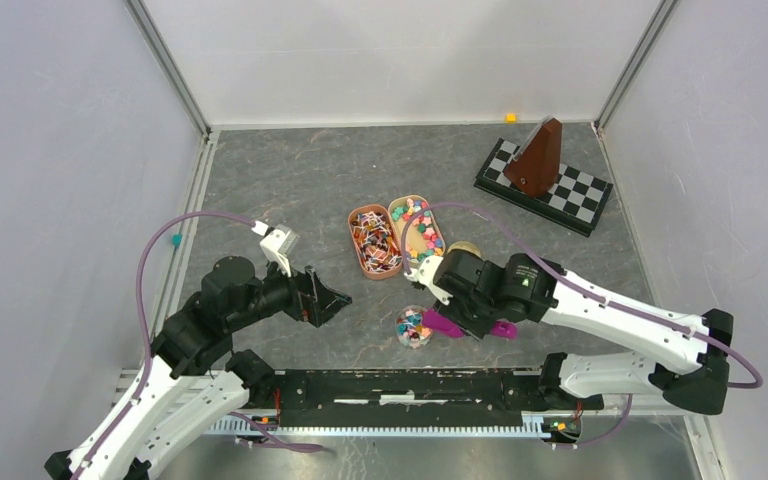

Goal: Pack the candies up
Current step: Place the fake candies in the packing bottle, then scoop the fake candies from the storage box.

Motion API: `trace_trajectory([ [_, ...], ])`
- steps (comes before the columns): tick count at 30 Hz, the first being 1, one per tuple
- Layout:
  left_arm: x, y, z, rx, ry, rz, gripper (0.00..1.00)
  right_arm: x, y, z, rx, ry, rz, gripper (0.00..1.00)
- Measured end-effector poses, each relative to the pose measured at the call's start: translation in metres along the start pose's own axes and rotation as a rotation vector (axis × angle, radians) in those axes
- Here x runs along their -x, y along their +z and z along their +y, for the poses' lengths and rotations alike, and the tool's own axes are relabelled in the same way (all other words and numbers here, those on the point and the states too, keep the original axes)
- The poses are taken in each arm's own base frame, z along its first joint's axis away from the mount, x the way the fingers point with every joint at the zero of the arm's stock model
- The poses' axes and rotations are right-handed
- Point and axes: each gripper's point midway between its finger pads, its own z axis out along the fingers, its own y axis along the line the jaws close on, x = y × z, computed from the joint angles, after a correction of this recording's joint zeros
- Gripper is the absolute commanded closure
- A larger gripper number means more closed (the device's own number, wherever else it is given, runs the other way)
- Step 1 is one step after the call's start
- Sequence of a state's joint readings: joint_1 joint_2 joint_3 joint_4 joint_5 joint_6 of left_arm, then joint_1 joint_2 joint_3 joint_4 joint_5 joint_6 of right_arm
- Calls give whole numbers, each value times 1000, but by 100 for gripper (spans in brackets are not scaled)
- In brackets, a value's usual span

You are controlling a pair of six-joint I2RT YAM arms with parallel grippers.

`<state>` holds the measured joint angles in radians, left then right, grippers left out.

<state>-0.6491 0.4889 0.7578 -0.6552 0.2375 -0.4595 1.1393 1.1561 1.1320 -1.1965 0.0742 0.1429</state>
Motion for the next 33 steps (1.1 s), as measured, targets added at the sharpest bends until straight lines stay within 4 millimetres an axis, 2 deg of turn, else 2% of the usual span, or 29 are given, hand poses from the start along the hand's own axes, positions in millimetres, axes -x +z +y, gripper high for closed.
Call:
trace_trajectory([
  [11, -1, -2, 0, -6, 3, -11, 0, 52, 0, -18, -142, 77, -56, 100],
  [18, 0, -5, -2, -16, 7, -23, 0, 104, 11, -31, -218, 73, -65, 100],
  [26, 3, -9, -4, -26, 13, -47, 0, 148, 37, -54, -263, 70, -32, 100],
  [33, 5, -13, -6, -32, 18, -66, 0, 162, 69, -63, -283, 37, 37, 100],
])
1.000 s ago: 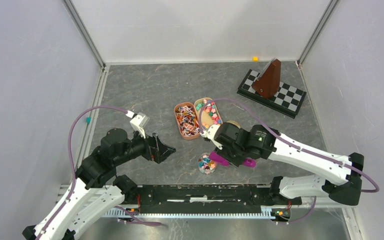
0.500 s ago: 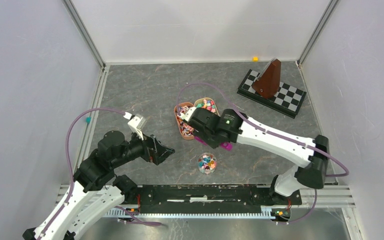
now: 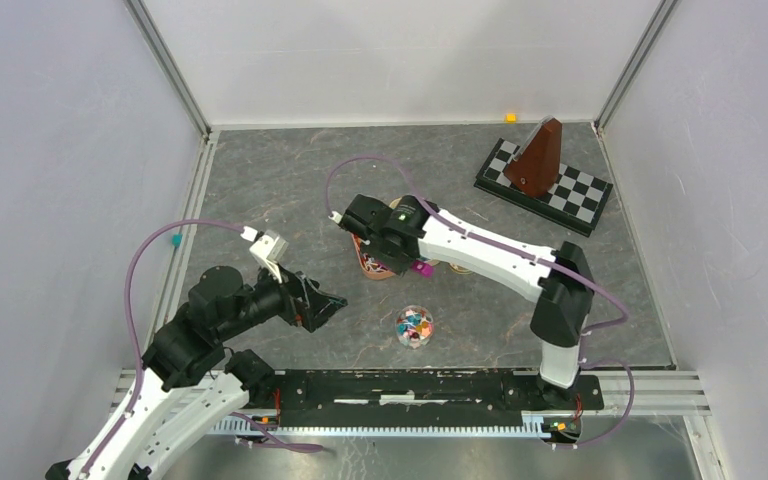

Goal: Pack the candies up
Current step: Scoop the fake candies from the storage box.

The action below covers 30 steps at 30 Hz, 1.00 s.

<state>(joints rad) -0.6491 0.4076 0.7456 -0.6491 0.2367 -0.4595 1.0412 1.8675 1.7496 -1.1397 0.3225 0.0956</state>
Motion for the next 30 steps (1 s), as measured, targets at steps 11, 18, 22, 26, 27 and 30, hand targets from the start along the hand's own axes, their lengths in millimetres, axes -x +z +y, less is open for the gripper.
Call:
trace_trajectory([
  [11, 2, -4, -2, -9, 5, -19, 0, -2, 35, -2, -14, -34, 86, 100],
  [18, 2, -4, -2, -9, 5, -20, 0, 5, 54, -3, -28, -47, 109, 100],
  [22, 2, -4, -2, -9, 5, -20, 0, 14, 61, -4, -38, -48, 105, 100],
  [26, 2, -4, -2, -9, 5, -20, 0, 20, 69, -4, -48, -52, 104, 100],
  [27, 2, -4, -2, -9, 5, -20, 0, 21, 70, -4, -51, -52, 104, 100],
  [30, 2, -4, -2, -9, 5, -20, 0, 25, 76, -5, -59, -48, 100, 100],
])
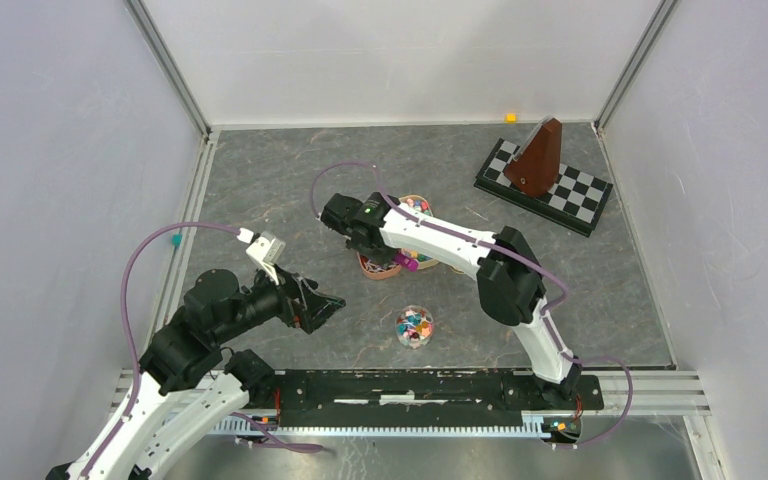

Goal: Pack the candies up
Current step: Scoop the fake candies from the storage box.

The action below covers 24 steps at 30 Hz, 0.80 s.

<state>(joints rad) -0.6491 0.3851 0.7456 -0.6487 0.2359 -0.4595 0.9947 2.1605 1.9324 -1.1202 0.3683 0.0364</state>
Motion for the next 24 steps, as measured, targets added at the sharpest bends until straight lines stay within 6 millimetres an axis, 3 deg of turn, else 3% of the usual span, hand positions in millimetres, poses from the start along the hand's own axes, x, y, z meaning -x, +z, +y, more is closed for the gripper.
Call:
trace_trajectory([
  [13, -1, 2, 2, 8, -3, 9, 0, 6, 38, 2, -2, 63, -56, 100],
  [24, -1, 4, 6, 32, -5, 9, 0, 8, 42, -2, 11, 124, -143, 100],
])
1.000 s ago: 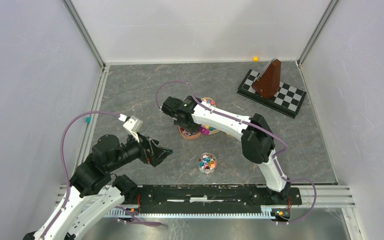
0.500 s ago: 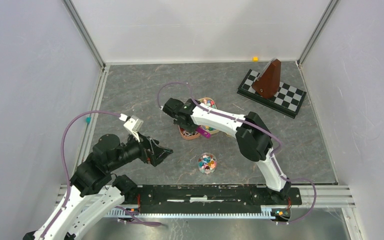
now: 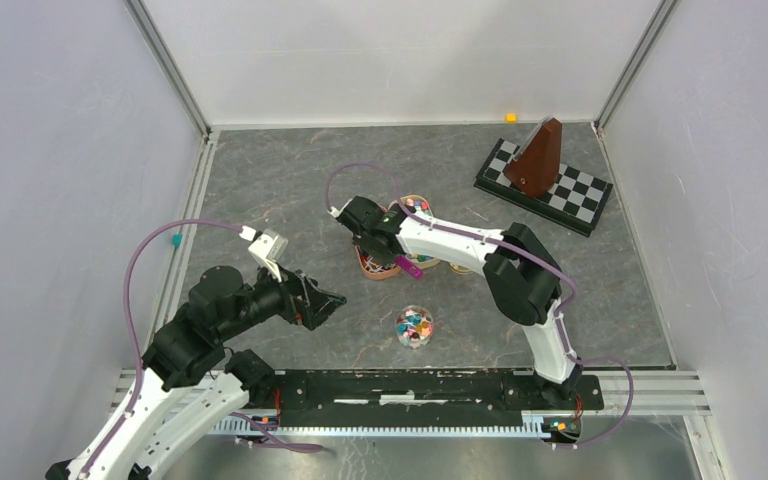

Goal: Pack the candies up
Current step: Scoop the fake candies from the storage box.

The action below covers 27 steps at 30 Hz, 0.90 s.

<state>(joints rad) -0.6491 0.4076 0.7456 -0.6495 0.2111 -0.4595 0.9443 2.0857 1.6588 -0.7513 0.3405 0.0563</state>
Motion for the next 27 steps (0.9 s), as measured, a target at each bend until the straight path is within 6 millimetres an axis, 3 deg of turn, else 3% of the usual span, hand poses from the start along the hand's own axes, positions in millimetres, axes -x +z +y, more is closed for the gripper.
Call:
trace_trajectory([
  [10, -2, 3, 2, 9, -4, 16, 0, -9, -8, 0, 28, 31, -71, 100],
  [27, -2, 6, 7, 38, -7, 17, 0, -37, -51, -6, 77, 53, -198, 100],
])
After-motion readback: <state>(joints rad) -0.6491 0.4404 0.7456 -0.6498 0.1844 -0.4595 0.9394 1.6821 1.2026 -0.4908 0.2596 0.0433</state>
